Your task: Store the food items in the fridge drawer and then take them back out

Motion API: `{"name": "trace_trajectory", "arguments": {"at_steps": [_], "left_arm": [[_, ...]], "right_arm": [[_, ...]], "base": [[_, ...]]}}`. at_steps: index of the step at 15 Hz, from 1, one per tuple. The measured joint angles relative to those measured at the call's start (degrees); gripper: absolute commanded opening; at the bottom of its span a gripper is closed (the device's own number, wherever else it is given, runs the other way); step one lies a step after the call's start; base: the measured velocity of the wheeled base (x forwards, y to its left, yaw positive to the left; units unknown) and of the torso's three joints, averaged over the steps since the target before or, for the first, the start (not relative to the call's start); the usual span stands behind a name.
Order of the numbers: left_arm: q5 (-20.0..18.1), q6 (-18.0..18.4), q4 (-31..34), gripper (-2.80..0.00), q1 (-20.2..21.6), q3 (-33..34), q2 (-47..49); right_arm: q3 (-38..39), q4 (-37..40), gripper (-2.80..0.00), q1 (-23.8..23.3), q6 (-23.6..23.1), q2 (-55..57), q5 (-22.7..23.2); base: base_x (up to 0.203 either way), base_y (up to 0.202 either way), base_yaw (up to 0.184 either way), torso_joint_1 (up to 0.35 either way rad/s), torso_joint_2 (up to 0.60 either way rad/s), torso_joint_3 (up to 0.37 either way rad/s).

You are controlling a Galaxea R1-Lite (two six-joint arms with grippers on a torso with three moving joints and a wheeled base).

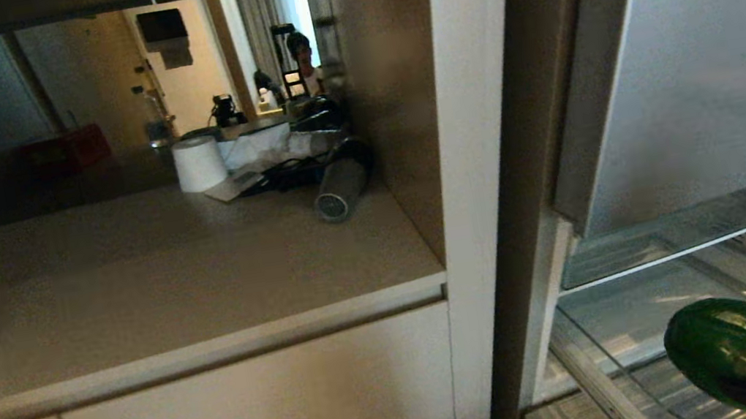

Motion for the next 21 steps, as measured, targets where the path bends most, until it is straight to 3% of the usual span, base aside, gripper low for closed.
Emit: {"name": "trace_trajectory", "arguments": {"at_steps": [3, 7, 10, 13, 18, 21], "left_arm": [[0.0, 0.0, 0.0, -2.80, 0.0, 0.0, 0.0], [0.0, 0.0, 0.0, -2.80, 0.0, 0.0, 0.0], [0.0, 0.0, 0.0, -2.80, 0.0, 0.0, 0.0], [0.0, 0.0, 0.0, -2.80, 0.0, 0.0, 0.0], [0.0, 0.0, 0.0, -2.80, 0.0, 0.0, 0.0], [0.0, 0.0, 0.0, -2.80, 0.0, 0.0, 0.0]], "right_arm": [[0.7, 0.1, -2.80, 2.6, -0.5, -0.8, 0.3], [0.0, -0.2, -2.80, 8.7, -6.5, -1.4, 1.7], [-4.6, -0.1, -2.80, 13.8, -7.1, 1.8, 5.5], [-11.9, -0.2, -2.80, 17.9, -6.9, 8.6, 5.6], [-25.9, -0.2, -2.80, 25.3, -5.1, 24.5, -0.5], [-36.7, -0.2, -2.80, 28.4, 0.5, 34.1, -5.5]], "base": [[-0.001, -0.008, 0.146, 0.004, 0.00, 0.001], [-0.001, -0.001, 0.016, 0.001, 0.00, 0.001], [0.000, 0.000, 0.000, 0.000, 0.00, 0.000], [0.000, 0.000, 0.000, 0.000, 0.00, 0.000], [0.000, 0.000, 0.000, 0.000, 0.00, 0.000], [0.000, 0.000, 0.000, 0.000, 0.00, 0.000]]}}
